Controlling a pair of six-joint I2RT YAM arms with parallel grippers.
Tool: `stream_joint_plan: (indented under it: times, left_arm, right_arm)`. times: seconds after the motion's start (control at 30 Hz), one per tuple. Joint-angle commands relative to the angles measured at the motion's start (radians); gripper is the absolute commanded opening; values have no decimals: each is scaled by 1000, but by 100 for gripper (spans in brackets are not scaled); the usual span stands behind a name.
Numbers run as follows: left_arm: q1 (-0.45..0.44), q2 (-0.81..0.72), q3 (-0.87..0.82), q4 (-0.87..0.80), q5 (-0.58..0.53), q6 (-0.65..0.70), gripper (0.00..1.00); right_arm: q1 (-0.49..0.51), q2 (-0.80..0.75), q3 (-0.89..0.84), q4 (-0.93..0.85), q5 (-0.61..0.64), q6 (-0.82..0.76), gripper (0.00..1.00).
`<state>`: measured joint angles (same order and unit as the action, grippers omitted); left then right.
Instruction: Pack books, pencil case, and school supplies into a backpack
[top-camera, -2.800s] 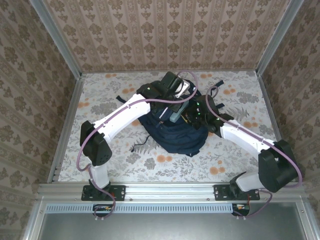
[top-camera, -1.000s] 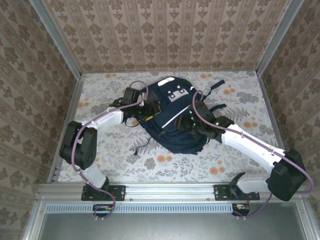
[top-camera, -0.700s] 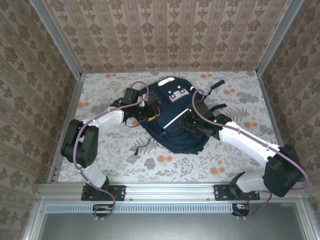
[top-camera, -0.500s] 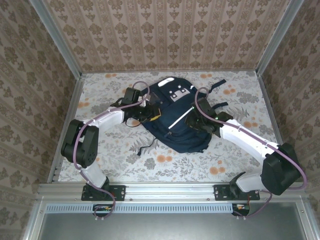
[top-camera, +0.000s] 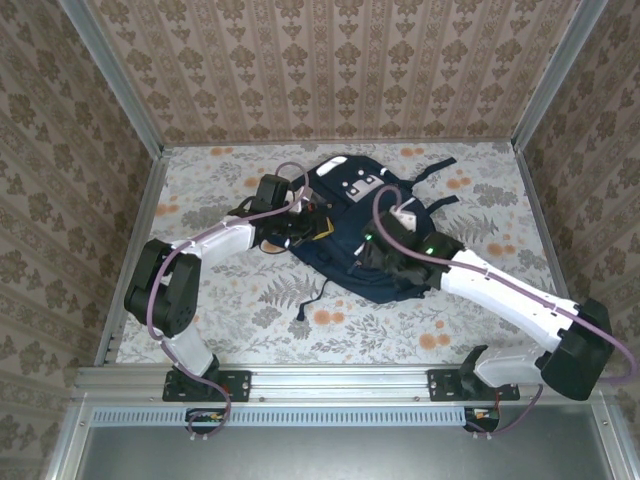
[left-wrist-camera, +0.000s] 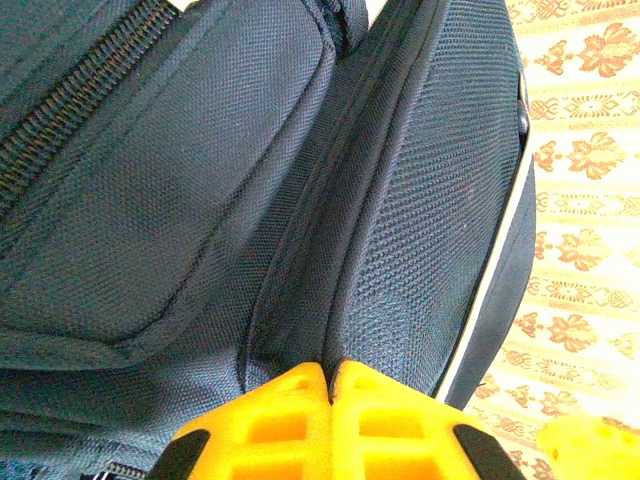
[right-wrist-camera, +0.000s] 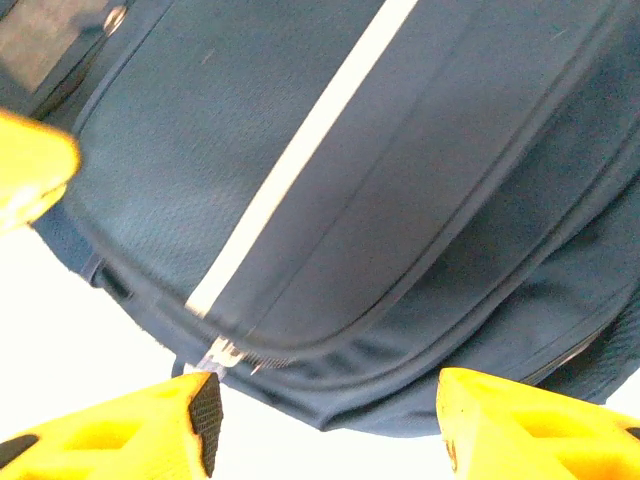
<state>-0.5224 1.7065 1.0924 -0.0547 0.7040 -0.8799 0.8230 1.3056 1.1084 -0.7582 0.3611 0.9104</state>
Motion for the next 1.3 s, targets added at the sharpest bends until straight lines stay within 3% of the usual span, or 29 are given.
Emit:
stream_joint_plan:
  times: [0.0,0.13,0.3,0.47,0.7,0.87,1.1,1.27]
  left_arm:
    - [-2,-8,0,68,39,-17,0]
    - [-2,-7,-2,60,38,-16,0]
    - [-3,-9,-4,57,39,-16,0]
    - [-4,-10,-5,59,39,-20,0]
    - [-4,-12,-4,60,39,-20,0]
    - [-4,-13,-2,61,38,-19,0]
    - [-4,-16,-3,57,31,-16,0]
    - [-3,-15,-2,49,23,-10,0]
  right_arm:
    - [98,101,42,-47,84,115,58]
    - [148,222,88,20,76,179,54]
    - [149,302,133,30,133,236,40]
    - [136,336,151,-11,214,306,39]
    - [99,381,168,-51,205,339,39]
    - [95,408,172,-59,177,340,32]
    - [95,407,160,-79,122,349,30]
    - [96,372,125,-79,97,359,18]
